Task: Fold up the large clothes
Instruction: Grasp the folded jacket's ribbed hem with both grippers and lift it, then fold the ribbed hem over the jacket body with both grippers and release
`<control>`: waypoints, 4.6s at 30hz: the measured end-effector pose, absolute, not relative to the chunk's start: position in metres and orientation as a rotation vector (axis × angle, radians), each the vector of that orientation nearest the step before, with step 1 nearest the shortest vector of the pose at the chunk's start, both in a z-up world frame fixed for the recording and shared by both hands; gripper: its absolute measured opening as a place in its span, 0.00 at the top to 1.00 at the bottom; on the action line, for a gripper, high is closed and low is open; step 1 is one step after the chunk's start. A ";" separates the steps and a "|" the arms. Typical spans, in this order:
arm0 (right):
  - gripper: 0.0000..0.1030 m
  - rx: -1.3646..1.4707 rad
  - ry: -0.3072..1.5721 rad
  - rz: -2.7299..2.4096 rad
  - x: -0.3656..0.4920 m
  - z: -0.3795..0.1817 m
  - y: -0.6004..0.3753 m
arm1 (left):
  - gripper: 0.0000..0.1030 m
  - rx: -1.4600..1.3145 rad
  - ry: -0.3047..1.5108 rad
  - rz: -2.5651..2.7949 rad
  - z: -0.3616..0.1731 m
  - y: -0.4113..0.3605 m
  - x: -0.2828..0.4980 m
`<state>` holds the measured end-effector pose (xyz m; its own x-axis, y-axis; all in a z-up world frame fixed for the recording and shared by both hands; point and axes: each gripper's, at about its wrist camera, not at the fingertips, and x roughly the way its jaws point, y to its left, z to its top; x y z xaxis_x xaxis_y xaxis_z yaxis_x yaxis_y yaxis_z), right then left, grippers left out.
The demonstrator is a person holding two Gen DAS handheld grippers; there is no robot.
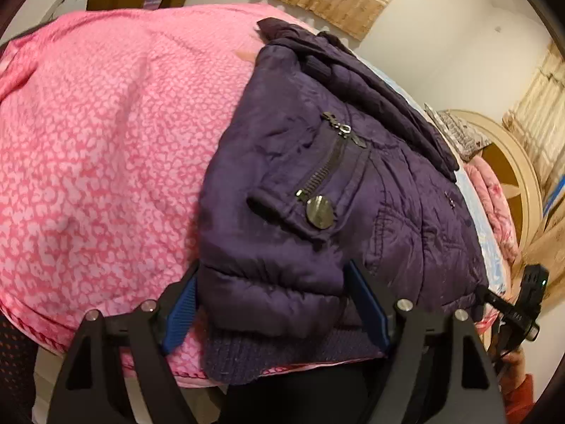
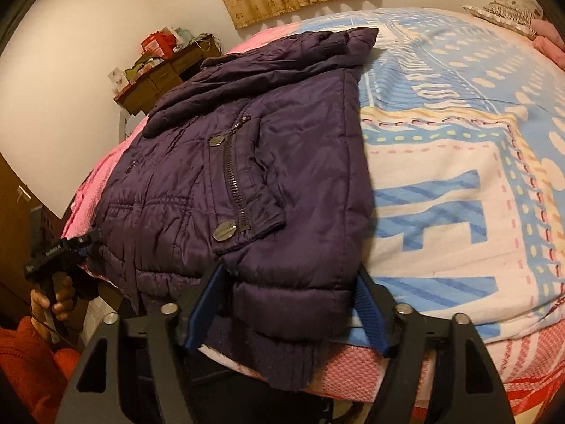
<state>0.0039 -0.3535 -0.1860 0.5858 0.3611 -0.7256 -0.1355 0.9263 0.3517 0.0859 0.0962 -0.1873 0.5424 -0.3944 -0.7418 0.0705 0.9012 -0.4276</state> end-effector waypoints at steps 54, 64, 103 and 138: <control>0.48 1.162 0.681 0.350 0.437 -0.167 -0.483 | 0.56 -0.929 0.914 -0.249 -0.153 0.079 0.459; 0.18 0.788 0.462 0.291 0.341 -0.053 -0.495 | 0.00 -0.708 0.677 -0.045 -0.062 0.158 0.377; 0.53 0.190 0.522 0.146 0.253 -0.039 -0.396 | 0.21 -0.266 0.693 -0.065 -0.037 0.065 0.307; 0.53 0.160 0.832 -0.024 0.441 -0.128 -0.358 | 0.00 0.126 0.794 0.124 -0.126 -0.076 0.421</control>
<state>0.4411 -0.3582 -0.1278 0.6742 0.0414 -0.7374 0.0836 0.9877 0.1319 0.4206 -0.0763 -0.1261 0.6948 0.1583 -0.7015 -0.0635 0.9852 0.1593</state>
